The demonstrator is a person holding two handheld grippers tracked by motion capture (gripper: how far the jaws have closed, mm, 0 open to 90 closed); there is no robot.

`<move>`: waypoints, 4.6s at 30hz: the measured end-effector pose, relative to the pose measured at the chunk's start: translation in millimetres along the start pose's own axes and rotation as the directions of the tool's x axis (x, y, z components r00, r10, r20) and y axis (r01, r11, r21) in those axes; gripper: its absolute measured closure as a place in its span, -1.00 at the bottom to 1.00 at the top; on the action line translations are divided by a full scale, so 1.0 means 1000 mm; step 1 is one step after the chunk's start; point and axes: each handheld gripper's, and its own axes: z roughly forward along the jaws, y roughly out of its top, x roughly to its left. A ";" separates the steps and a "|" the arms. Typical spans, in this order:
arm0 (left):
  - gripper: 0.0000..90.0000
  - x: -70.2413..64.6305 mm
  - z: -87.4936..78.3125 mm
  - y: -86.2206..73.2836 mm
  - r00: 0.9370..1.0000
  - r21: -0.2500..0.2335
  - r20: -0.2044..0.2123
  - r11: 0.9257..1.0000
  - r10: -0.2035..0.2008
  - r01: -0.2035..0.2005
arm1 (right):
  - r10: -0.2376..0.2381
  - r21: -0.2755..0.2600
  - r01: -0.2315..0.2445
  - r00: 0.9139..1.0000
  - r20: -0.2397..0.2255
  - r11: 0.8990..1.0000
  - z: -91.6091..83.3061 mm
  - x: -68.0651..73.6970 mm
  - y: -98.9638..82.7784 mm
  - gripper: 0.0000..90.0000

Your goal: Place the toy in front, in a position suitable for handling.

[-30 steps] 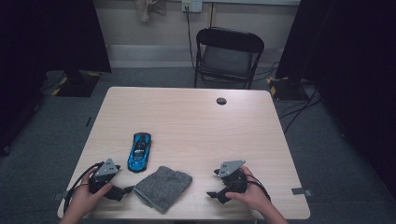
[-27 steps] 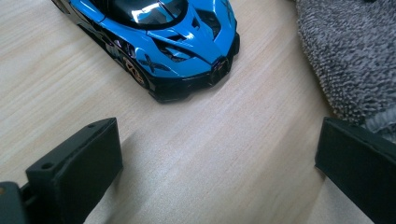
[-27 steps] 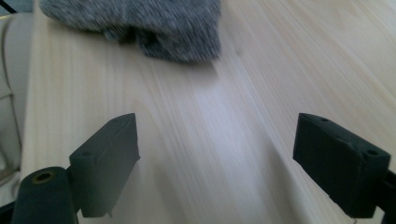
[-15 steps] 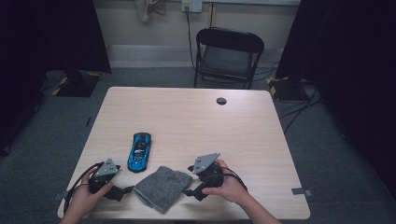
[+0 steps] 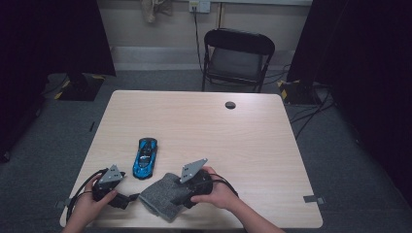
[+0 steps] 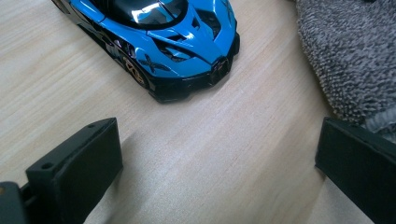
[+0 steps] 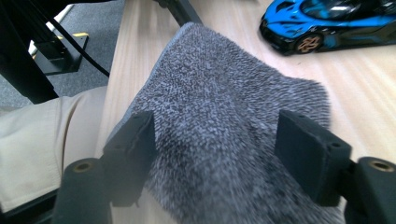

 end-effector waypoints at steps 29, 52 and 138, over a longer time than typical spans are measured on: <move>-1.00 -0.004 0.000 0.002 0.999 0.021 -0.028 0.999 -0.026 0.026 | 0.160 0.034 -0.169 0.970 0.185 0.985 -0.075 -0.014 -0.078 0.53; -1.00 -0.004 0.000 0.003 0.999 0.026 -0.030 0.999 -0.032 0.033 | 0.291 -0.066 -0.287 0.883 0.368 0.956 -0.135 -0.037 -0.125 -0.23; -0.63 0.027 0.046 0.091 0.924 -0.018 -0.205 0.945 -0.322 0.326 | 0.384 -0.123 -0.382 0.744 0.547 0.916 -0.195 -0.013 -0.208 -0.70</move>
